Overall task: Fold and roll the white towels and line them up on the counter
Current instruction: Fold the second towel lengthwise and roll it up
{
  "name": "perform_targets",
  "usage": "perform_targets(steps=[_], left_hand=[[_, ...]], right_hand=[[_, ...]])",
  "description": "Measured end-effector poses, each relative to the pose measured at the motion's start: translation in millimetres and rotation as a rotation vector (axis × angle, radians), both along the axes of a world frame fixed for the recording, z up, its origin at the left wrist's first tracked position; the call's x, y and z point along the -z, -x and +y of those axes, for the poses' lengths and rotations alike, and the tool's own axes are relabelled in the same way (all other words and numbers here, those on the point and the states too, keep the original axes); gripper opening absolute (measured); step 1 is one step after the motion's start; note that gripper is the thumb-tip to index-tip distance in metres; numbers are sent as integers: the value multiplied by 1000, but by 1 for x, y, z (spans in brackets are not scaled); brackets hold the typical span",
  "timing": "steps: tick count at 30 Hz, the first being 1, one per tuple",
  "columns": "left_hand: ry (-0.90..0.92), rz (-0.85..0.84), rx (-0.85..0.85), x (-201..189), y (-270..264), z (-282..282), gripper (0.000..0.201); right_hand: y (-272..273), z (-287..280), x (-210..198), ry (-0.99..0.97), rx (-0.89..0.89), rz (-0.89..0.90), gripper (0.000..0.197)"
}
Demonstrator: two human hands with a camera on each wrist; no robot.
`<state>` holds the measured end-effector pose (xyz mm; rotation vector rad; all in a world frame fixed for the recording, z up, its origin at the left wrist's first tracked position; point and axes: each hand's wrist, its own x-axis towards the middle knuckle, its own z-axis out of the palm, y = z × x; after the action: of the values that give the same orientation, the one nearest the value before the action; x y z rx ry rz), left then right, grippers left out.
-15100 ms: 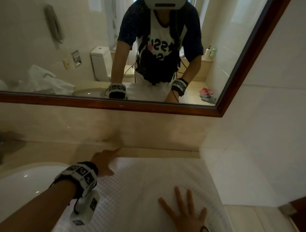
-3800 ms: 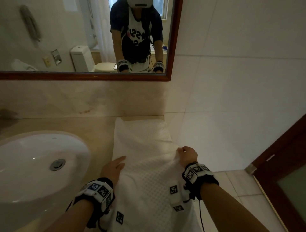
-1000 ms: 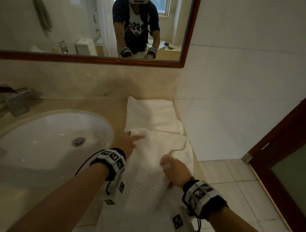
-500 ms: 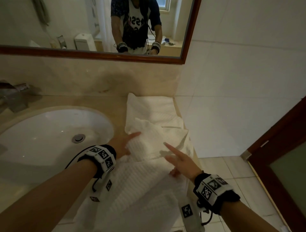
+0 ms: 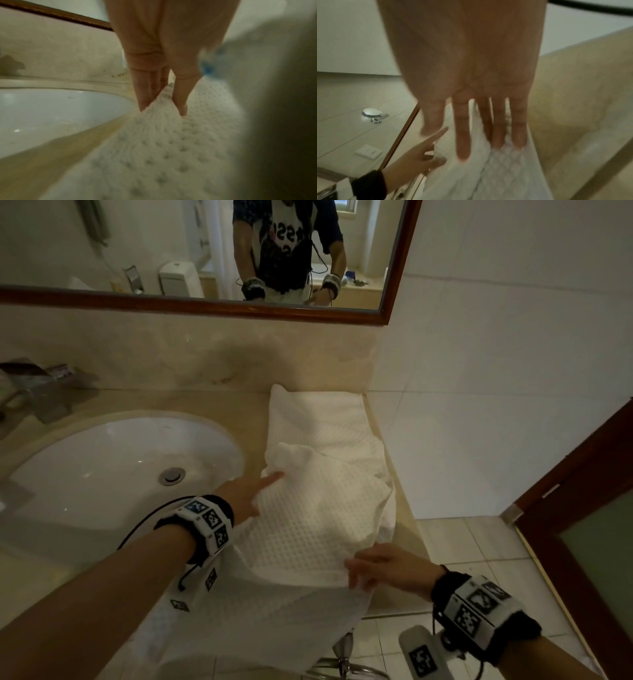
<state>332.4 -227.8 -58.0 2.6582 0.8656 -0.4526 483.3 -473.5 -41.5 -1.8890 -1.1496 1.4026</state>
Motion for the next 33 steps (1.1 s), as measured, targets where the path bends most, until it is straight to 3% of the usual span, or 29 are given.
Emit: perform_targets(steps=[4,6,9,11,13,19,25,28,30,32,33], left_hand=[[-45,79,141,-6,14,-10,84],[-56,171,212,-10,30,-14,93],[-153,356,310,-9,58,-16,105],[-183,406,319,-7,72,-18,118],[-218,376,359,-7,81,-21,124],[-217,336,583,-6,88,-47,125],[-157,347,535,5,102,-69,138],[-107,295,545,-1,114,-87,127],[-172,296,595,5,128,-94,124],[-128,190,522,11,129,-99,108],[-89,89,512,8,125,-98,89]], right_hand=[[22,9,23,-67,253,-310,26],[33,5,30,-75,330,-281,27],[40,-3,26,-4,293,-26,77],[42,-7,22,24,210,-1,99],[42,-9,19,25,127,-60,108],[43,-23,20,3,-51,-273,111],[50,-28,28,-42,224,-176,92],[46,-39,33,59,161,-225,98],[38,-47,32,120,189,-189,101],[27,-48,25,113,331,-118,98],[20,-44,22,88,429,-114,93]])
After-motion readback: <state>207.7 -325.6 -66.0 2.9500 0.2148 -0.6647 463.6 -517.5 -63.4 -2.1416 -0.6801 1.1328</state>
